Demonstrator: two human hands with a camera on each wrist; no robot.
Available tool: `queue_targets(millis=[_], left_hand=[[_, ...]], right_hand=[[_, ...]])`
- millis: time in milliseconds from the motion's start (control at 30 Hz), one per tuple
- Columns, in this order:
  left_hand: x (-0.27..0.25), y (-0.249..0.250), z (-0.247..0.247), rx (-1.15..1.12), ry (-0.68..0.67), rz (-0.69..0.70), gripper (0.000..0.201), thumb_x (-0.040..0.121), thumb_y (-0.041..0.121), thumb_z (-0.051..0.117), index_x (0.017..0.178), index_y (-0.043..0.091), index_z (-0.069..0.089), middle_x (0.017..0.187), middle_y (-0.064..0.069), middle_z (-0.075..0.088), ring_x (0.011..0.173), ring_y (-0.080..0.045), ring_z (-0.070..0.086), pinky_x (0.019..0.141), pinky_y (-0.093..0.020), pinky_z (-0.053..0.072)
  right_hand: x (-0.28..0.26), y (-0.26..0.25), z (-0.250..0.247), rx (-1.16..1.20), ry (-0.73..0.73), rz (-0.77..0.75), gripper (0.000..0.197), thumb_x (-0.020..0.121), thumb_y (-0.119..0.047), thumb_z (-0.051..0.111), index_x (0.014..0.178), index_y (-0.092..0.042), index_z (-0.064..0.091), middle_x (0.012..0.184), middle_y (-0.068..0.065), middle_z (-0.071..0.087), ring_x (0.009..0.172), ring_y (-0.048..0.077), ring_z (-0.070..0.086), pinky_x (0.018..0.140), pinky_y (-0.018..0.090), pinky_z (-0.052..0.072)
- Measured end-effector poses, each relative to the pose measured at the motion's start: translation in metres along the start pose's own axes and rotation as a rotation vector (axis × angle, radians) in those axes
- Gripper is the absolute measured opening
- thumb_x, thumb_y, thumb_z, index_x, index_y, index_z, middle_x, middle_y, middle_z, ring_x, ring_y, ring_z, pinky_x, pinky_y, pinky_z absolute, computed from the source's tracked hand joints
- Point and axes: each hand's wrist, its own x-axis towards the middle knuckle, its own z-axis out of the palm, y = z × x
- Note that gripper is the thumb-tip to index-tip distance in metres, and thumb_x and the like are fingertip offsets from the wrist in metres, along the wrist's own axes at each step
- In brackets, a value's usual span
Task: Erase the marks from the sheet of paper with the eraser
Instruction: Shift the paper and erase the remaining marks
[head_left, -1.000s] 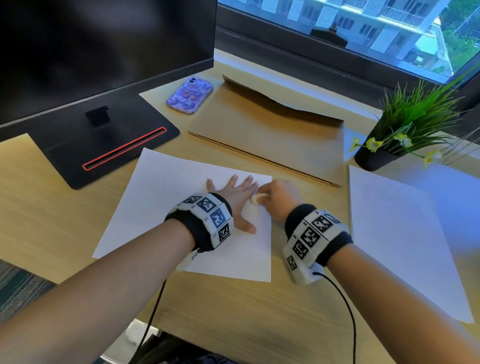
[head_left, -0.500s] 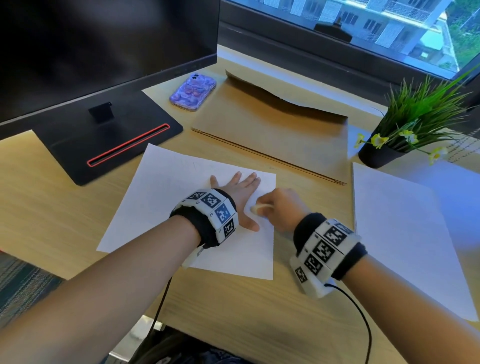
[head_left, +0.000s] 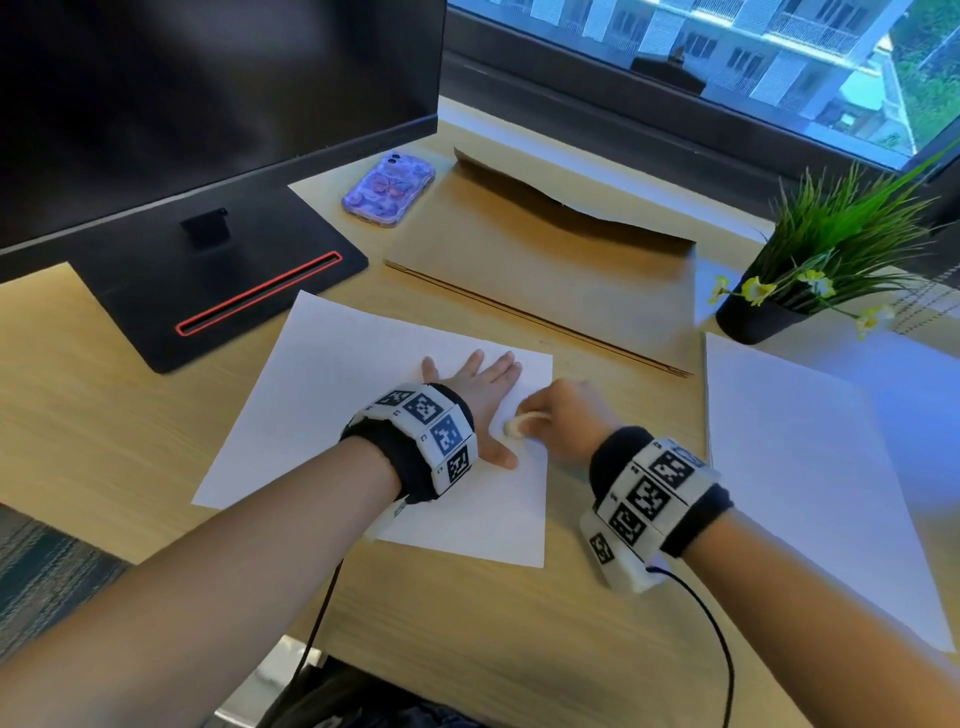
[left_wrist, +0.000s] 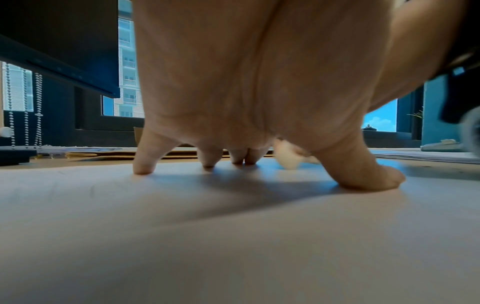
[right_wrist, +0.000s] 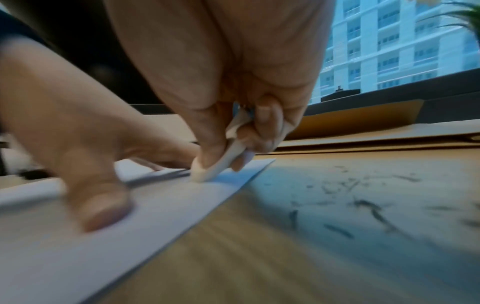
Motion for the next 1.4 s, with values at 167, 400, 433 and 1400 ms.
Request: queue_targets(millis=[167, 400, 433, 1400], left_hand=[[0.001, 0.0, -0.001, 0.012, -0.006, -0.006, 0.113, 0.077, 0.062, 0.062, 0.149, 0.023, -0.017, 0.155, 0.011, -0.023, 0.145, -0.019, -0.015, 0.108, -0.069, 0.005], [0.001, -0.001, 0.001, 0.002, -0.007, 0.002, 0.115, 0.077, 0.063, 0.062, 0.148, 0.021, -0.019, 0.155, 0.01, -0.024, 0.145, -0.019, -0.016, 0.108, -0.067, 0.003], [0.001, -0.002, 0.0, -0.001, -0.002, -0.002, 0.116, 0.077, 0.063, 0.062, 0.148, 0.02, -0.019, 0.155, 0.008, -0.024, 0.145, -0.018, -0.016, 0.109, -0.066, 0.002], [0.003, 0.003, -0.007, 0.014, -0.016, -0.064, 0.122, 0.073, 0.059, 0.068, 0.148, 0.017, -0.019, 0.155, 0.004, -0.025, 0.145, -0.018, -0.014, 0.111, -0.065, 0.006]], right_hand=[[0.02, 0.0, -0.007, 0.085, 0.131, 0.103, 0.028, 0.096, -0.02, 0.05, 0.121, -0.016, 0.062, 0.118, 0.005, 0.063, 0.097, 0.015, 0.057, 0.077, 0.017, 0.038], [0.007, 0.0, -0.001, 0.022, 0.007, 0.013, 0.024, 0.093, -0.024, 0.054, 0.105, -0.013, 0.071, 0.106, 0.006, 0.068, 0.092, 0.017, 0.06, 0.075, 0.021, 0.043], [0.016, 0.0, -0.005, 0.027, 0.045, 0.046, 0.025, 0.093, -0.023, 0.054, 0.111, -0.014, 0.069, 0.114, 0.005, 0.065, 0.1, 0.018, 0.06, 0.078, 0.021, 0.042], [0.039, -0.003, -0.014, 0.08, 0.182, 0.156, 0.028, 0.094, -0.018, 0.053, 0.12, -0.014, 0.062, 0.121, 0.007, 0.06, 0.102, 0.017, 0.056, 0.078, 0.022, 0.04]])
